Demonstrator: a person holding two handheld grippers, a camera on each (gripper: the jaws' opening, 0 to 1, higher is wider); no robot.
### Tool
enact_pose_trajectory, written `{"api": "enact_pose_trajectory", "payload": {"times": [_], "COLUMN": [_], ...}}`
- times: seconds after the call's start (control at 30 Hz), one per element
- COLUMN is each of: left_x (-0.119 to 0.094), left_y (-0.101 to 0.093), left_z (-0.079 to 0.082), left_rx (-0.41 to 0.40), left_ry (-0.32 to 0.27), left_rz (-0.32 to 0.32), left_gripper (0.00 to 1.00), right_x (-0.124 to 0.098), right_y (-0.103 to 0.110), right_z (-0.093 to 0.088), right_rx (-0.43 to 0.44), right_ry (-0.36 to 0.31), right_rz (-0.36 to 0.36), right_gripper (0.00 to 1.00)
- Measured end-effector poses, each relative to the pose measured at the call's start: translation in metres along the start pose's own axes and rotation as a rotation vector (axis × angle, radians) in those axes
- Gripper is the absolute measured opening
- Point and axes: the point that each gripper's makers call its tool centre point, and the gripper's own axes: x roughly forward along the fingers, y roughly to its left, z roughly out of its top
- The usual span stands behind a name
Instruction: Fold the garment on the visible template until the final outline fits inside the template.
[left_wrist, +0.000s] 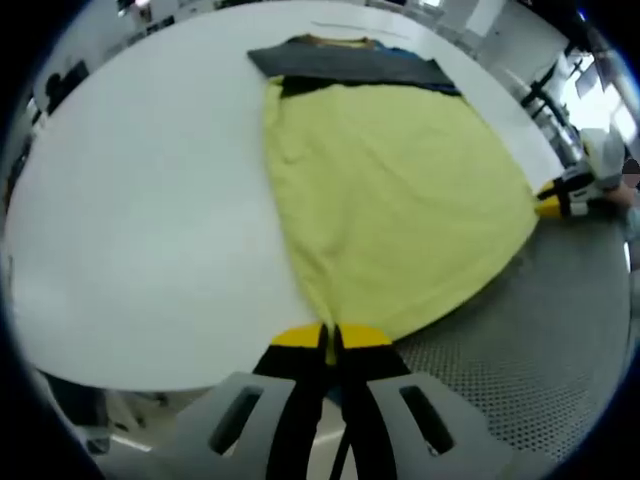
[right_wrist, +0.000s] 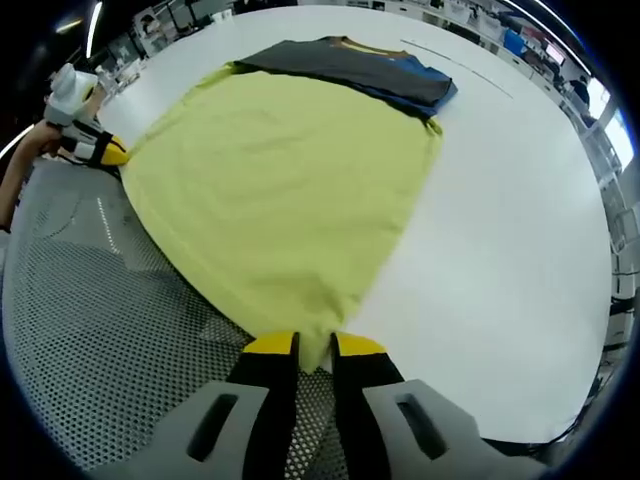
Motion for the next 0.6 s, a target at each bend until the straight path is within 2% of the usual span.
{"api": "enact_pose_trajectory", "payload": {"times": [0.1, 0.6], "left_x": [0.0001, 0.0001], "left_y": [-0.0003, -0.0018], "left_z": [0.0001, 0.0006], "left_rx": [0.004, 0.063], "left_ry": [-0.004, -0.042], "left_rz": [-0.004, -0.017], "left_gripper": [0.0, 0.0], "right_x": [0.0009, 0.0022], "right_y": [0.0038, 0.0049], "right_z": [0.0002, 0.0005], "right_rx": [-0.006, -0.031], "right_ry": [0.001, 0.005], "right_rz": [0.019, 0.029], "right_gripper": [0.08, 0.05]}}
